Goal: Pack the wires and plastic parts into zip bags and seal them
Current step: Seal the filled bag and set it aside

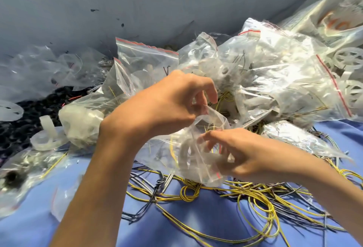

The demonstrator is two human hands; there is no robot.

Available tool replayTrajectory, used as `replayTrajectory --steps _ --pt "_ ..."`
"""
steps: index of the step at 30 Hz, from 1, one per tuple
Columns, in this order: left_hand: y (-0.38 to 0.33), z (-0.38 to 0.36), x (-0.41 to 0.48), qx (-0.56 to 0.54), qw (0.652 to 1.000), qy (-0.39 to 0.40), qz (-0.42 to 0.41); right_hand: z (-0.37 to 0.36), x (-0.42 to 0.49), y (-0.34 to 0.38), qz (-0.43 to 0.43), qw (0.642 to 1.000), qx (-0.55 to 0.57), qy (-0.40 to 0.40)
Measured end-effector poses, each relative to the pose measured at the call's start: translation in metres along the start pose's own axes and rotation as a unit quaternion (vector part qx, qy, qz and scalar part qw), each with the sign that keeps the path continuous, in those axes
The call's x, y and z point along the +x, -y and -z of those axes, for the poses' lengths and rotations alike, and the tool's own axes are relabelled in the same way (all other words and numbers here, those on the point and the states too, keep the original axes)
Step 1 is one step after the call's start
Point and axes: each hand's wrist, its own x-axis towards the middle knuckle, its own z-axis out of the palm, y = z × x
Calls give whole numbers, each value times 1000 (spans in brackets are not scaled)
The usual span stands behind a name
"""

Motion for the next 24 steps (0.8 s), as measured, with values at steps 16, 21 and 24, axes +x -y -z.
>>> replayTrajectory --steps 16,21,24 --pt "0 8 -3 -10 999 -47 -25 -13 -1 -2 154 958 -81 -230" --pt "5 5 -1 -6 999 -40 -16 42 -7 -63 120 824 -136 -537" --pt "3 1 1 -5 999 -29 -20 85 -5 -124 -6 740 15 -672"
